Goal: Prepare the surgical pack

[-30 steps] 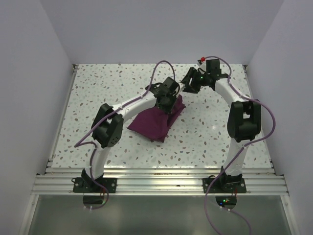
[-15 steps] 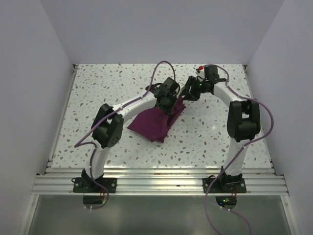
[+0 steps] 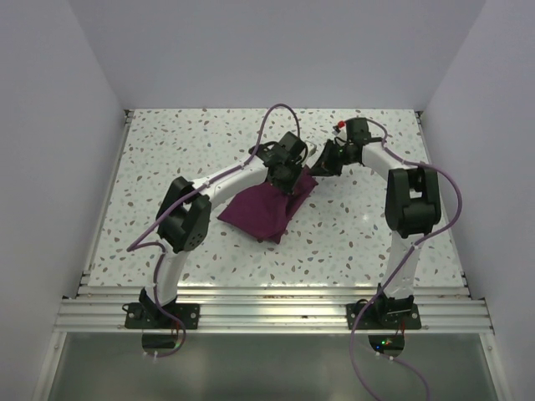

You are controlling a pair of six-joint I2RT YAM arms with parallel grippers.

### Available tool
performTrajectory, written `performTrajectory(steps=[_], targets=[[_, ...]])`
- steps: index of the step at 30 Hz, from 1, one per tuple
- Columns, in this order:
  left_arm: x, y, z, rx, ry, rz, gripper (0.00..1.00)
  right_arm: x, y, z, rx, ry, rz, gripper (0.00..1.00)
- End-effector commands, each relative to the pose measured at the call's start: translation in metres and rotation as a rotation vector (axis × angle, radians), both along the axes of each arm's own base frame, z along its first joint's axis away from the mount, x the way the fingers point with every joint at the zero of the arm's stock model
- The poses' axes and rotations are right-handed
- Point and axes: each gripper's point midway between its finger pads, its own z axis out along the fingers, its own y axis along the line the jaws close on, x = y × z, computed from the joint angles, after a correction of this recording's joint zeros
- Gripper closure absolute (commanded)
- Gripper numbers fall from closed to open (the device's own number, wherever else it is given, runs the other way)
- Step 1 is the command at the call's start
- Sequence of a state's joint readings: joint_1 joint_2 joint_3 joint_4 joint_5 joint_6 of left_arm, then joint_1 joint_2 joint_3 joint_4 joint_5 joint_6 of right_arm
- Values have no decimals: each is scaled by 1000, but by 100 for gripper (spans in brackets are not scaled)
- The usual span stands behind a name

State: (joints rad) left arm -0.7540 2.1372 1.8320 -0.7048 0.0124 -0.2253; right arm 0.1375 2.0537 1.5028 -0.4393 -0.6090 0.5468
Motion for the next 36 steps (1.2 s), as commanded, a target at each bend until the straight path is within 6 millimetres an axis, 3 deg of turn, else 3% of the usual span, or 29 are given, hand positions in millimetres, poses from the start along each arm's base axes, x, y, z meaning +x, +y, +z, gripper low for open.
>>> performTrajectory(steps=[1,5,7,8,12,15,16,18,19,20,24,25,29,32,36], targets=[[0,-12,35,-83,-50,-17,100,-6,-20,-17,-142,23,-11,98],[-1,-13,34,-84,-47,-21,100,-4,-27,-14,-195,9,-7,94],[-2,-13,35,-90,-47,-25,100,-5,-29,-6,-205,-5,-7,81],[-2,-14,35,-90,-45,-28,100,-7,-32,-3,-220,-6,-11,59],[-4,-16,35,-99,-36,-43,100,-19,-36,39,-229,-72,-5,49],[-6,-17,34,-100,-29,-50,100,-41,-32,45,-193,-56,13,49],[-6,-17,34,-101,-30,-53,100,-48,-30,57,-170,-76,10,50],[-6,-17,35,-100,-32,-56,100,-62,-25,53,-122,-59,-12,51],[-6,-17,35,-100,-29,-59,100,-63,-21,64,-91,-94,-26,52],[-6,-17,36,-102,-30,-62,100,-73,-19,56,-82,-74,-24,54],[-9,-17,34,-100,-20,-80,100,-89,2,50,-14,-64,6,73],[-9,-17,34,-100,-21,-83,100,-93,10,47,8,-41,-3,82],[-11,-16,34,-97,-21,-87,100,-84,38,40,168,-71,-37,100],[-12,-15,35,-94,-25,-93,100,-75,50,31,219,-63,-67,100],[-12,-15,34,-96,-23,-93,100,-66,49,23,203,-61,-110,100]])
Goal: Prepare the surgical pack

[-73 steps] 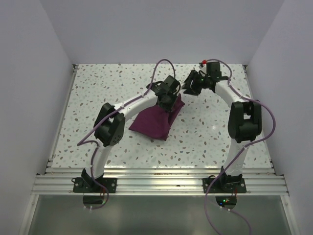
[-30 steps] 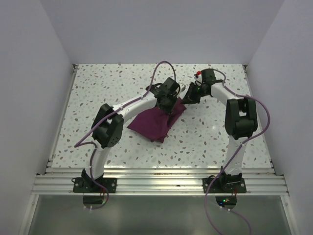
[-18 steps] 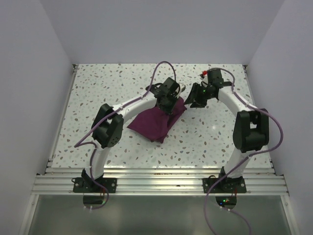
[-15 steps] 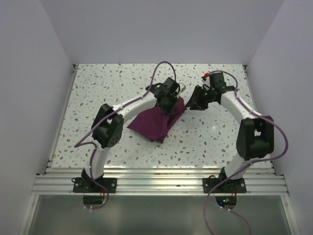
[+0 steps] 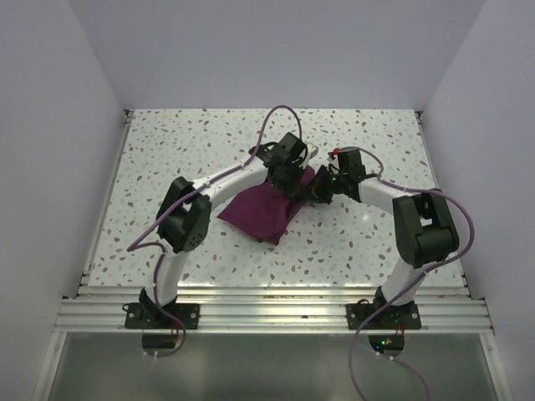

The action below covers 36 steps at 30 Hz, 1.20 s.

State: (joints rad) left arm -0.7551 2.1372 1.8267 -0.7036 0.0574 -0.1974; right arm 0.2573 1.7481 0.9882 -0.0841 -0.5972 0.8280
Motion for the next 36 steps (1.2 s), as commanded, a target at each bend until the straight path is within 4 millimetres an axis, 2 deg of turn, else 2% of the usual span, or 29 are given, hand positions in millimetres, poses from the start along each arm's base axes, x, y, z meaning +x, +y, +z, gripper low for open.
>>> performTrajectory(steps=[1,6,10,16,21,25,26,27,28,29,32,34,36], targets=[[-6,-11,34,-81,-37,-44,100,26,9,23,80,-100,-54,100],[-6,-12,35,-90,-37,-49,100,36,10,12,88,-97,-98,100],[-7,-14,38,-100,-38,-55,100,44,18,-6,94,-62,-121,100],[-6,-15,41,-108,-43,-57,100,44,18,-23,58,-27,-141,100],[-10,-19,39,-125,-22,-72,99,45,17,-28,52,-34,-141,100],[-15,-20,37,-139,3,-78,81,53,21,-27,51,-36,-130,100],[-17,-20,35,-145,12,-70,64,53,20,-27,41,-31,-127,100],[-18,-20,37,-153,12,-69,59,51,18,-27,19,-30,-122,100],[-20,-21,49,-179,-3,-76,54,50,17,-26,13,-28,-118,100],[-23,-23,47,-205,-1,-85,46,48,16,-26,9,-25,-116,100],[-31,-24,55,-267,10,-107,44,42,12,-19,6,-11,-111,100],[-36,-23,49,-269,31,-115,48,36,5,-10,-12,-9,-115,100],[-40,-27,52,-306,39,-126,52,26,-7,-6,-51,20,-108,100]])
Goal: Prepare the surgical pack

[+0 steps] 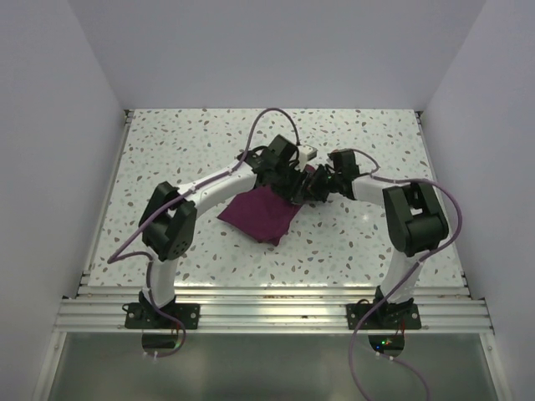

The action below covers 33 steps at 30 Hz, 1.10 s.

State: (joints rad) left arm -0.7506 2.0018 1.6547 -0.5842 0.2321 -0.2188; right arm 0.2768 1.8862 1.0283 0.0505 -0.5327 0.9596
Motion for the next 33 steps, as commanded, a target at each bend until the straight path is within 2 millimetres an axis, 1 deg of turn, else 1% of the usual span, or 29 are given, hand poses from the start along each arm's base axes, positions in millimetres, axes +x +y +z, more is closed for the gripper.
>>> performTrajectory(steps=[1,2,3,4,5,6,7,8,9,11,12,13,14,15,16,17,18,19,20,21,22,24,25,26,27,28,29,32,33], targets=[[-12,-17,26,-142,2,-49,53,-7,-24,32,-85,-31,-3,100],[-11,-19,27,-155,1,-46,54,-8,-35,34,-107,-22,-15,100],[-12,-19,27,-158,3,-44,54,-19,-43,32,-133,17,-5,100],[-13,-18,23,-157,9,-40,54,-23,-47,41,-135,5,-3,100],[-14,-18,23,-160,14,-41,54,-25,-58,42,-154,5,-3,100],[-14,-18,20,-161,22,-43,55,-36,-63,41,-174,38,8,99],[-16,-18,19,-165,26,-47,55,-40,-67,43,-185,39,13,99],[-17,-19,18,-170,29,-54,55,-41,-74,50,-198,16,15,99],[-18,-19,18,-172,30,-59,55,-42,-76,55,-199,3,19,99],[-20,-19,16,-179,37,-69,59,-36,-74,67,-188,-54,49,99],[-22,-20,15,-183,42,-73,59,-26,-71,80,-174,-101,67,99],[-23,-20,13,-189,46,-74,59,-21,-66,85,-150,-118,90,99],[-26,-21,12,-197,51,-81,59,-15,-60,80,-123,-113,121,100],[-27,-20,12,-203,54,-81,60,-6,-48,95,-56,-146,162,100],[-30,-18,6,-196,65,-78,61,-2,-43,98,-27,-154,178,100],[-31,-17,4,-195,69,-79,62,3,-38,103,12,-155,181,100],[-32,-16,4,-196,68,-79,62,14,-34,105,33,-169,188,100],[-35,-14,0,-192,75,-78,62,19,-32,107,45,-175,188,100],[-35,-13,-3,-188,76,-76,63,24,-29,106,68,-158,176,100],[-39,-10,-6,-183,82,-74,63,32,-24,98,102,-151,188,100],[-39,-9,-9,-184,82,-70,63,33,-20,90,119,-128,197,100],[-43,-6,-15,-181,91,-67,63,35,-17,67,146,-78,207,100],[-44,-6,-15,-186,93,-63,63,32,-18,61,145,-63,212,100],[-45,-5,-15,-188,91,-63,63,25,-20,48,138,-45,218,100],[-47,-3,-19,-180,97,-61,63,21,-22,43,135,-38,220,100],[-47,-2,-18,-181,93,-58,63,17,-25,38,131,-38,223,100],[-48,-1,-16,-184,90,-59,63,8,-28,26,128,-20,220,100],[-54,-1,-8,-180,80,-65,63,-3,-32,10,119,-7,218,100],[-57,-1,-7,-176,83,-68,63,-4,-32,7,117,-3,217,100]])
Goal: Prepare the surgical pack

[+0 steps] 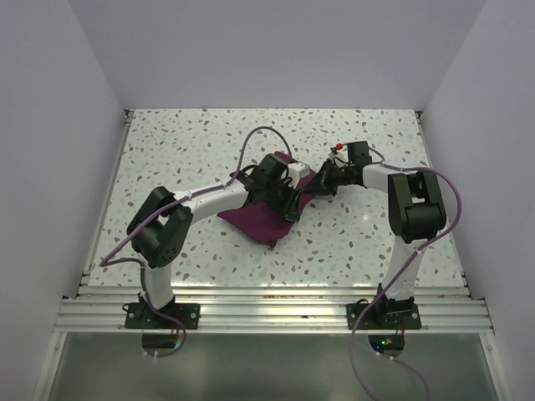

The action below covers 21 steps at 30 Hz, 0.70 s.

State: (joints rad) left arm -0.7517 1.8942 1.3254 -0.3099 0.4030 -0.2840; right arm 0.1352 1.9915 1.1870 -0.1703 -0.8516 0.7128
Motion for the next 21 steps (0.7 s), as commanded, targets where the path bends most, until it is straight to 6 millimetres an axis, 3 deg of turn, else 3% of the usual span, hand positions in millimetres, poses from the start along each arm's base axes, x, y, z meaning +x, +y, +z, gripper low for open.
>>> performTrajectory(steps=[1,10,13,21], targets=[[-16,-4,23,-33,-12,-15,63,-6,-3,-7,0,-24,7,100],[-52,13,11,-42,37,6,67,4,-5,0,-25,-54,20,100],[-66,29,-6,-30,73,31,67,-1,-5,-3,-26,-44,21,100],[-54,54,-49,55,111,91,71,-14,-11,0,-63,-48,32,100]])
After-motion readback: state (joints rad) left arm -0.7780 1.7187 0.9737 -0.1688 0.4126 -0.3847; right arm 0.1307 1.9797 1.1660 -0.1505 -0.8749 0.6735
